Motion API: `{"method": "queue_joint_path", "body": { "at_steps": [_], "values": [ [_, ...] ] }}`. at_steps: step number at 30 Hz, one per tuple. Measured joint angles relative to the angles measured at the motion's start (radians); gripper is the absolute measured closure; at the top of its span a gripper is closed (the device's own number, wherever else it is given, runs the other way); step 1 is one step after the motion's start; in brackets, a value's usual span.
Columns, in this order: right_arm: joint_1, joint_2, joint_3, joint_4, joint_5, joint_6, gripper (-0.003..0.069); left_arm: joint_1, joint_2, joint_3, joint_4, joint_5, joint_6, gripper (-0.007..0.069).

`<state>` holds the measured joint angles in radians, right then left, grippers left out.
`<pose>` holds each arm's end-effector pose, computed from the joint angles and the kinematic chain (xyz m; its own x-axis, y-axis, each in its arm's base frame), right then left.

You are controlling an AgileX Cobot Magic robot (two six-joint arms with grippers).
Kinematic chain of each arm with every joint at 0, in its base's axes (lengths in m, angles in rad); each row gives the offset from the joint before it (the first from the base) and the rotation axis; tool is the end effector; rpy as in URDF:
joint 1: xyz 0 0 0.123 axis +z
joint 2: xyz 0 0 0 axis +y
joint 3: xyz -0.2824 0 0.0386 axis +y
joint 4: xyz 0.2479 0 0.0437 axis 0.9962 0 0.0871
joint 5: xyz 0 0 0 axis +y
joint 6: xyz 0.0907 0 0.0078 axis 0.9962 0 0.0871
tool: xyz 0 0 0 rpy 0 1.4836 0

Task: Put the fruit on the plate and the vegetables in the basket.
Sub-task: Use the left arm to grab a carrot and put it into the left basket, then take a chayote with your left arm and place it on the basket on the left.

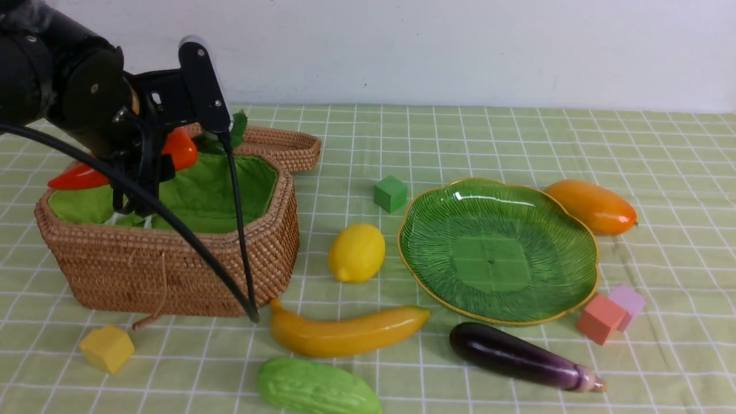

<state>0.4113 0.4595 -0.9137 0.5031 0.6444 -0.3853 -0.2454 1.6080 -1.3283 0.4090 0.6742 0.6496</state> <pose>0.0395 0.0461 0.4272 -0.0563 0.0059 -0.9984 -0.6466 0.7618 0.0410 0.3539 -0.0653 0.3125 -0.3397 0.9122 -0.2290 0.6306 0.4016 0.6642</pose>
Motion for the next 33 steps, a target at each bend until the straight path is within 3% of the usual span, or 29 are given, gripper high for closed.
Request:
{"method": "queue_joint_path", "body": {
  "at_steps": [5,10,12,14,16,17,18,19,21,24,27,30,33],
  "values": [
    [0.000,0.000,0.000,0.000,0.002,-0.002,0.0573,0.000,-0.041,0.000,-0.002,0.015,-0.064,0.0020],
    [0.000,0.000,0.000,0.000,0.026,-0.002,0.0573,0.000,-0.097,0.000,-0.079,0.053,-0.162,-0.0013],
    [0.000,0.000,0.000,0.000,0.060,-0.002,0.0573,-0.007,-0.118,0.000,-0.161,0.085,-0.221,0.0020],
    [0.000,0.000,0.000,0.000,0.108,-0.002,0.0573,-0.038,-0.138,0.000,-0.279,0.154,-0.306,0.0123],
    [0.000,0.000,0.000,0.000,0.163,-0.002,0.0573,-0.088,-0.146,-0.001,-0.375,0.220,-0.311,0.0248],
    [0.000,0.000,0.000,0.000,0.169,-0.002,0.0572,-0.103,-0.146,-0.001,-0.383,0.229,-0.308,0.0262],
    [0.000,0.000,0.000,0.000,0.220,-0.002,0.0571,-0.169,-0.147,-0.001,-0.441,0.317,-0.247,0.0388],
    [0.000,0.000,0.000,0.000,0.232,-0.002,0.0571,-0.187,-0.147,-0.001,-0.446,0.328,-0.237,0.0401],
    [0.000,0.000,-0.003,-0.001,0.295,-0.002,0.0569,-0.291,-0.126,-0.003,-0.494,0.442,-0.100,0.0535],
    [0.000,0.000,-0.011,-0.001,0.370,-0.002,0.0568,-0.422,-0.084,-0.003,-0.527,0.494,0.022,0.0595],
    [0.000,0.000,-0.018,-0.001,0.412,-0.002,0.0566,-0.480,-0.042,-0.003,-0.532,0.497,0.034,0.0556],
    [0.000,0.000,-0.029,-0.004,0.453,-0.002,0.0562,-0.505,0.006,0.016,-0.531,0.479,0.032,0.0425],
    [0.000,0.000,-0.044,-0.009,0.478,-0.002,0.0562,-0.504,0.027,0.070,-0.512,0.412,0.032,0.0239]
  ]
}}
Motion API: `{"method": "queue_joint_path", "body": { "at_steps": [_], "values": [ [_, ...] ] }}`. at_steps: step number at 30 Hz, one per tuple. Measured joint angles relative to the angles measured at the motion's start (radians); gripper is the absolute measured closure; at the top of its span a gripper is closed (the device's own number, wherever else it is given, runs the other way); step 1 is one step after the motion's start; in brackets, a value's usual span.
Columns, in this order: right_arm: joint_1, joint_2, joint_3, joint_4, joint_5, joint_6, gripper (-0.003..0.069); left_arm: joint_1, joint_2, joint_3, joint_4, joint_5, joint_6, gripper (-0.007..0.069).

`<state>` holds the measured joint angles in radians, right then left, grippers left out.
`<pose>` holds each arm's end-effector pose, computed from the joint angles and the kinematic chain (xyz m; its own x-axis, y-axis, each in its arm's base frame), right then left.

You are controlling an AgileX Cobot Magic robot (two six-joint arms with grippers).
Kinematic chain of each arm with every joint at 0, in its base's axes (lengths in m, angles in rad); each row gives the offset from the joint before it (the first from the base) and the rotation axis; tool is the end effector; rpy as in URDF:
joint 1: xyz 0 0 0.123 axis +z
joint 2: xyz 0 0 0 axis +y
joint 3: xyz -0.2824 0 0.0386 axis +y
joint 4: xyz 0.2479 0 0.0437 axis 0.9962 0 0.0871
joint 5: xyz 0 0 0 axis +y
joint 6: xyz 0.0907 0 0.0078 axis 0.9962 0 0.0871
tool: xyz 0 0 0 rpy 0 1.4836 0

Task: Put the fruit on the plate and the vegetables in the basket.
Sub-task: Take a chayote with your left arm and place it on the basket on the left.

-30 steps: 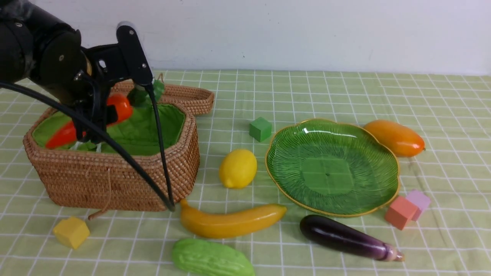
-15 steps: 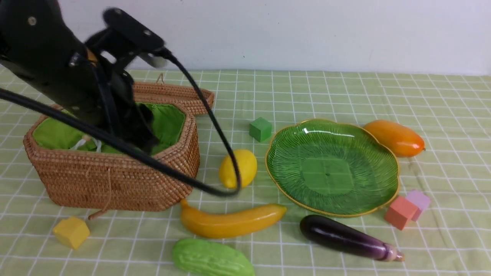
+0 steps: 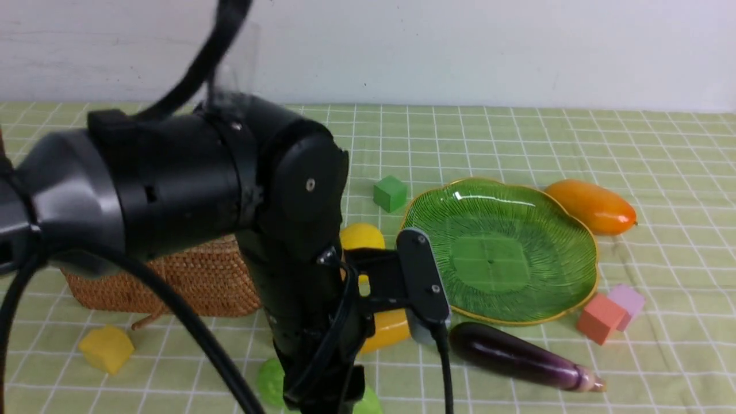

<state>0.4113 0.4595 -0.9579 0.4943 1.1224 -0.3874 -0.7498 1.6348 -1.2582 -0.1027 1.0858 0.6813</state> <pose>0.0152 0.0491 0.4013 -0.3107 -0.2906 -0.9050 -0.7665 0.6397 0.0578 0.2292 -0.2247 0.2629 -0.1691 0.9628 -0.2110 0.9822 0.1822 0.0446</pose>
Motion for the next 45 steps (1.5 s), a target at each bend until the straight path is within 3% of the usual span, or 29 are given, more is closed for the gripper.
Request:
{"method": "queue_joint_path", "body": {
  "at_steps": [4,7,11,18,23,31,39,45],
  "values": [
    [0.000,0.000,-0.016,-0.006,0.005,0.000,0.0562,0.000,0.007,0.087,0.066,-0.168,0.001,0.0006],
    [0.000,0.000,-0.018,-0.006,0.006,0.000,0.0562,0.000,0.023,0.122,0.120,-0.263,0.003,-0.0034],
    [0.000,0.000,-0.019,-0.006,0.009,0.000,0.0560,0.000,0.068,0.131,0.174,-0.325,0.003,-0.0007],
    [0.000,0.000,-0.019,-0.006,0.015,0.000,0.0552,0.000,0.166,0.131,0.259,-0.352,0.003,0.0127],
    [0.000,0.000,-0.019,-0.021,0.040,0.000,0.0552,0.000,0.194,0.130,0.286,-0.360,0.000,0.0167],
    [0.000,0.000,-0.019,-0.056,0.046,0.005,0.0547,0.000,0.196,0.130,0.288,-0.360,-0.003,0.0172],
    [0.000,0.000,-0.019,-0.180,0.046,0.134,0.0541,-0.003,0.172,0.132,0.262,-0.319,-0.026,0.0172],
    [0.000,0.000,-0.019,-0.198,0.042,0.150,0.0538,-0.003,0.066,0.133,0.218,-0.302,-0.025,0.0172]
  ]
}}
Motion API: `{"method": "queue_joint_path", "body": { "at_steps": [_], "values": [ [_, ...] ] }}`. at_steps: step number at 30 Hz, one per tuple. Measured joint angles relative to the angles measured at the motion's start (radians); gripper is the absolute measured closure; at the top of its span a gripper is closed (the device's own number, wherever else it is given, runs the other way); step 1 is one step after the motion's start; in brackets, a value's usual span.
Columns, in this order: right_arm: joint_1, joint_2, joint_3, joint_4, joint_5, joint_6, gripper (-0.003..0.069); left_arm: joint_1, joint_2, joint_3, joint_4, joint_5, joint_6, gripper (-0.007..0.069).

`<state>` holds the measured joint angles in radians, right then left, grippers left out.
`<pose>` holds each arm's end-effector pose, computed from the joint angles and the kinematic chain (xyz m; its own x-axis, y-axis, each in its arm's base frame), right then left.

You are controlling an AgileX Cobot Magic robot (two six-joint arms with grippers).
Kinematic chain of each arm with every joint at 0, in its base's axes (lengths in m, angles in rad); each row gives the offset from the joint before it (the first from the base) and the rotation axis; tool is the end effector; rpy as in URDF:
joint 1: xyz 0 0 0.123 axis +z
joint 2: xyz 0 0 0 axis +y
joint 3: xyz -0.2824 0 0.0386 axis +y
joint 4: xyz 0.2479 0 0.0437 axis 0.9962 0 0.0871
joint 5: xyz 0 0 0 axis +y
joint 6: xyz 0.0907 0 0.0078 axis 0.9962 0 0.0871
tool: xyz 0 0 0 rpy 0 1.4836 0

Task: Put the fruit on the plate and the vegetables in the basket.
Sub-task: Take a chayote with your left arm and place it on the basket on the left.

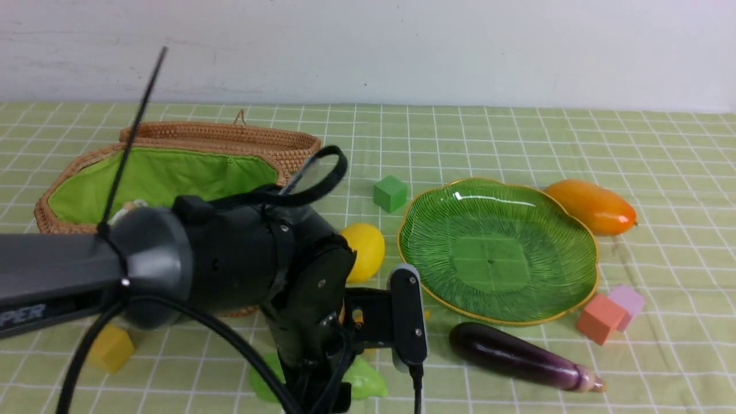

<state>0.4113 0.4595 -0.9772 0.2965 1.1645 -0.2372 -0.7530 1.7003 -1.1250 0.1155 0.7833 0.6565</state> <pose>0.0203 0.0355 0.3981 -0.4009 -0.2976 -0.8664 -0.6470 0.7616 0.0378 0.2484 -0.2226 0.2132 -0.0681 0.9834 -0.1682 0.9598 0.1106 0.2581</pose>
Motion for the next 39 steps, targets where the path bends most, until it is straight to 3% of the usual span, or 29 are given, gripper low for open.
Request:
{"method": "queue_joint_path", "body": {
  "at_steps": [4,9,13,17,24,29,39],
  "values": [
    [0.000,0.000,0.000,0.000,-0.049,0.001,0.0534,0.000,-0.079,0.000,0.015,0.017,0.000,0.0172],
    [0.000,0.000,0.000,0.006,-0.232,0.001,0.0531,0.028,-0.173,-0.029,0.148,0.029,-0.064,0.0172],
    [0.000,0.000,0.000,0.054,-0.428,-0.028,0.0531,0.130,-0.209,-0.109,0.294,0.025,-0.133,0.0172],
    [0.000,0.000,0.000,0.126,-0.501,-0.101,0.0531,0.232,-0.207,-0.137,0.336,-0.021,-0.141,0.0172],
    [0.000,0.000,0.000,0.304,-0.477,-0.287,0.0531,0.396,-0.140,-0.141,0.347,-0.112,-0.095,0.0172],
    [0.000,0.000,0.000,0.387,-0.468,-0.372,0.0531,0.439,-0.078,-0.141,0.355,-0.128,-0.084,0.0172],
    [0.000,0.000,0.000,0.408,-0.452,-0.389,0.0531,0.471,-0.052,-0.141,0.369,-0.170,-0.095,0.0172]
  ]
}}
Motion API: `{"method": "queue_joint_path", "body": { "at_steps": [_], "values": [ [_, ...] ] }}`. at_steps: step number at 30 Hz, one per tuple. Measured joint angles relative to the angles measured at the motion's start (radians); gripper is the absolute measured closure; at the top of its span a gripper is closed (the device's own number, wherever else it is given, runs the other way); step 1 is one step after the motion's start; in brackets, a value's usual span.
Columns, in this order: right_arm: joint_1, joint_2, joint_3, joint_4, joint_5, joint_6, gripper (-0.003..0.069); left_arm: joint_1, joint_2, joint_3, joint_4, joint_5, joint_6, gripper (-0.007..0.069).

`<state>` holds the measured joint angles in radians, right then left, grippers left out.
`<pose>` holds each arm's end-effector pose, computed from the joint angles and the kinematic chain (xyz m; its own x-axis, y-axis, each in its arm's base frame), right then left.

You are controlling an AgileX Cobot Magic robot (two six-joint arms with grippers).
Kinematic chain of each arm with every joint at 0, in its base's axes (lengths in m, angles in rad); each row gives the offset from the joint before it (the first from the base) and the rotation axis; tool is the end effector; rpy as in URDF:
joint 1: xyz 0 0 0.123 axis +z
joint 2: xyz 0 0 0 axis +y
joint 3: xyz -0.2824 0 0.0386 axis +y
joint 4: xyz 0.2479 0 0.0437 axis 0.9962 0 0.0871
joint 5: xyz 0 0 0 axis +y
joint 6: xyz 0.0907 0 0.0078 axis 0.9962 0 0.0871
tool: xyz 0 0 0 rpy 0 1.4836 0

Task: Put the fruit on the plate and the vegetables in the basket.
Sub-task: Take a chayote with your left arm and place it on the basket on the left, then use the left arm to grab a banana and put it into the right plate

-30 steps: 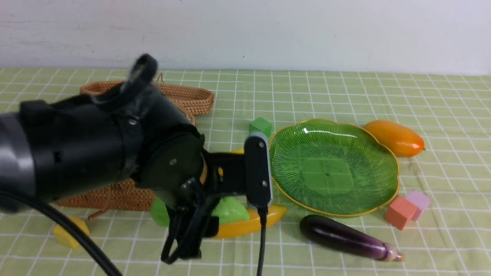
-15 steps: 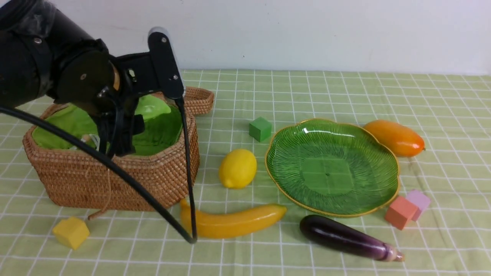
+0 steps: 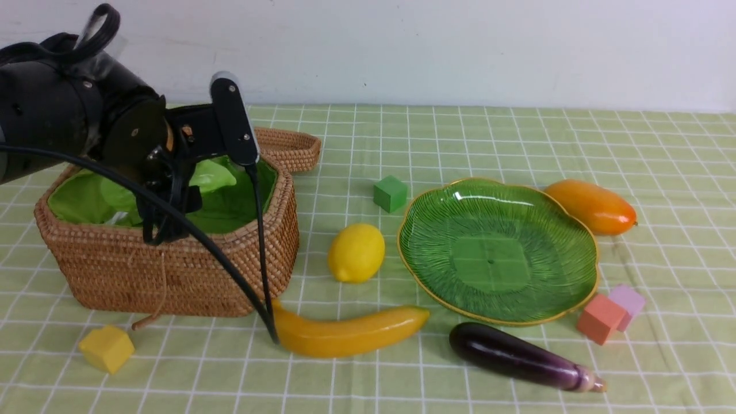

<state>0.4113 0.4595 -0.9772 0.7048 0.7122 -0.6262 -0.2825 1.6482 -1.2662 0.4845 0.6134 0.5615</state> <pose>0.0214 0.0515 0.4453 0.0618 -0.0266 -0.9977 -0.7479 0.6607 -0.0640 0.3567 -0.0781 0.2836 -0.3283 0.9216 -0.2072 0.6514 0.3797 0.6568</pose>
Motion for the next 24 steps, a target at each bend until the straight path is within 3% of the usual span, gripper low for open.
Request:
{"method": "queue_joint_path", "body": {
  "at_steps": [4,11,15,21,22,23,24],
  "values": [
    [0.000,0.000,0.000,0.000,0.022,0.000,0.0531,0.028,0.000,0.000,0.008,-0.001,-0.070,0.0169],
    [0.000,0.000,0.000,0.000,0.058,0.000,0.0531,0.029,-0.006,0.000,0.011,-0.017,-0.197,-0.0017],
    [0.000,0.000,0.000,0.000,0.068,0.000,0.0531,0.029,-0.025,0.000,0.012,-0.010,-0.217,-0.0036],
    [0.000,0.000,0.000,0.000,0.100,0.000,0.0531,-0.009,-0.081,0.000,-0.192,0.046,-0.276,0.0104],
    [0.000,0.000,0.000,0.000,0.112,0.000,0.0531,-0.028,-0.092,0.000,-0.247,0.057,-0.285,0.0147],
    [0.000,0.000,0.000,-0.001,0.130,0.000,0.0531,-0.066,-0.112,0.000,-0.375,0.084,-0.289,0.0252],
    [0.000,0.000,0.000,-0.001,0.138,0.000,0.0531,-0.083,-0.117,0.000,-0.414,0.101,-0.279,0.0312]
  ]
}}
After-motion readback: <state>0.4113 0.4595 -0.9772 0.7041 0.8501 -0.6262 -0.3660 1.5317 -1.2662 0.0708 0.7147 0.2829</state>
